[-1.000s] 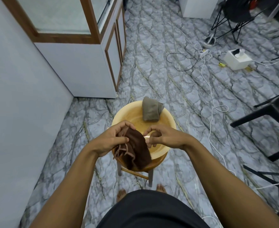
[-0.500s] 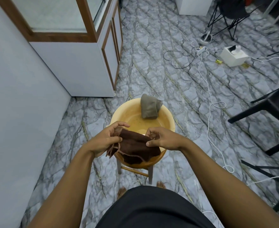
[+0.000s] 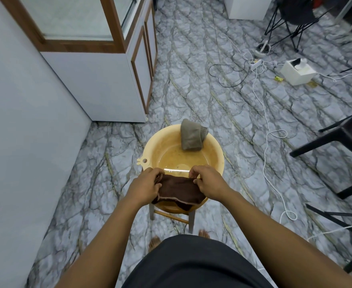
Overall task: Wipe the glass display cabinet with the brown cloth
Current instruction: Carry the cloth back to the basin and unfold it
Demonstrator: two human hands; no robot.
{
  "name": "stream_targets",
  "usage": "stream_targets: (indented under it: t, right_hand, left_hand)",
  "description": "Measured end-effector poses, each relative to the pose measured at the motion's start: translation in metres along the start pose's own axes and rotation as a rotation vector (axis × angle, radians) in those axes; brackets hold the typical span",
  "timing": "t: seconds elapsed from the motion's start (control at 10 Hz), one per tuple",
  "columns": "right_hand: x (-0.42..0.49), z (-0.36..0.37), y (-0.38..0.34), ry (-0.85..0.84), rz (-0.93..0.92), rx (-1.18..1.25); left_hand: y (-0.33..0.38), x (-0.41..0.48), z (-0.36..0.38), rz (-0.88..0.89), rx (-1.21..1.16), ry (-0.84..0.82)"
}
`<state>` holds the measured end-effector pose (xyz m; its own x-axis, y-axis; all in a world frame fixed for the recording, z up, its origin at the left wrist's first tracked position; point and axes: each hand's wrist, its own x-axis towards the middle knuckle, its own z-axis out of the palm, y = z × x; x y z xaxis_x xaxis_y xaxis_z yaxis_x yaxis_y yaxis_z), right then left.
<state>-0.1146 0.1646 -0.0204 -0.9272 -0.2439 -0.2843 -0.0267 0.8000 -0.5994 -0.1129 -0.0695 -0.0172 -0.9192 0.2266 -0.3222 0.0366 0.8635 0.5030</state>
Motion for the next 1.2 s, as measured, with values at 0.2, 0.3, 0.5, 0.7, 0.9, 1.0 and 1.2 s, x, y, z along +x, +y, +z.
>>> stream_targets:
  t: [0.2,0.3,0.5,0.7,0.9,1.0,1.2]
  right_hand:
    - [-0.001,0.002,0.001,0.142,-0.059,-0.064]
    - [0.002,0.003,-0.001,0.111,-0.071,-0.145]
    - [-0.008,-0.003,-0.001,-0.056,-0.103,-0.104]
    - [-0.015,0.000,0.002,-0.143,-0.126,-0.193]
    - [-0.020,0.001,0.002,-0.132,-0.151,-0.236]
    - [-0.024,0.002,0.000,-0.077,-0.216,-0.249]
    - [-0.032,0.015,-0.019,0.048,-0.432,-0.316]
  left_hand:
    - [0.008,0.000,-0.009,0.152,0.309,0.045]
    - [0.015,0.000,-0.005,0.263,0.438,-0.083]
    - [0.008,0.003,-0.005,0.252,0.469,-0.133]
    - [0.004,0.005,-0.005,0.260,0.437,-0.154]
    - [-0.003,0.000,0.000,0.257,0.399,-0.108]
    - [-0.008,-0.007,0.004,0.242,0.348,-0.037]
    - [-0.012,-0.045,0.015,0.082,0.136,0.189]
